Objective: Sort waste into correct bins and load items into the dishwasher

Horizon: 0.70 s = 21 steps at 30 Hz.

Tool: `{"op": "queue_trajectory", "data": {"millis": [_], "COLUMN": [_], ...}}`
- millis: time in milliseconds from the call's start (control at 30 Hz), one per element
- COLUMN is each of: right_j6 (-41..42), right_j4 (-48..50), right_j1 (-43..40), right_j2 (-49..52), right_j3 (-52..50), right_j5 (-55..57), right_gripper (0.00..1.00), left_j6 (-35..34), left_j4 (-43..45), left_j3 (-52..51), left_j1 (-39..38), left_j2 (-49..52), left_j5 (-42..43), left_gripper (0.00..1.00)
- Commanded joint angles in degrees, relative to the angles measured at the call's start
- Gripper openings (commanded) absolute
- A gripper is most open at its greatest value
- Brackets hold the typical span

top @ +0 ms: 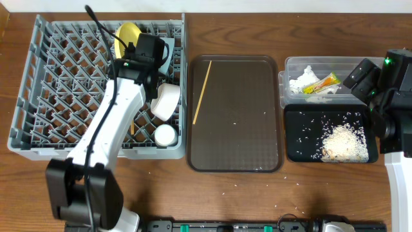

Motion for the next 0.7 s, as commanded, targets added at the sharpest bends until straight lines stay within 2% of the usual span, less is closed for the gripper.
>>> {"op": "queue_trajectory", "data": {"millis": [0, 33, 133, 367, 433, 533, 667], "right_j6": [0.9, 0.9, 0.9, 0.9, 0.9, 0.9, 0.9], "right_j4": [-0.2, -0.2, -0.2, -0.2, -0.2, -0.2, -0.2], "right_j1": [-0.2, -0.2, -0.2, -0.2, -0.2, -0.2, -0.2], "right_j2": [0.1, 0.1, 0.1, 0.1, 0.1, 0.1, 0.1], "right_j3": [-0.2, -0.2, -0.2, -0.2, -0.2, -0.2, -0.2], "right_j5": [0.3, 0.3, 0.3, 0.3, 0.3, 0.3, 0.3], "right_gripper": [0.99, 0.99, 0.99, 0.99, 0.99, 0.99, 0.99], "left_j6": [2.3, 2.2, 2.3, 2.2, 2.2, 2.3, 0.7], "left_j4": [0.2, 0.4, 0.6, -0.1, 0.3, 5.7, 11.0], "left_j3": [-1.0, -1.0, -0.7, 4.8, 7.4, 8.3, 8.4], "left_j1": [1.2, 1.2, 1.2, -1.8, -4.0, -9.3, -16.9], "left_j2": [4.3, 5.2, 5.2, 0.8, -1.5, -3.9, 0.2], "left_j5": [0.7, 0.7, 0.7, 1.1, 4.8, 15.5, 17.5], "left_gripper": [0.07, 0.08, 0.24, 0.32, 0.34, 0.35, 0.38]}}
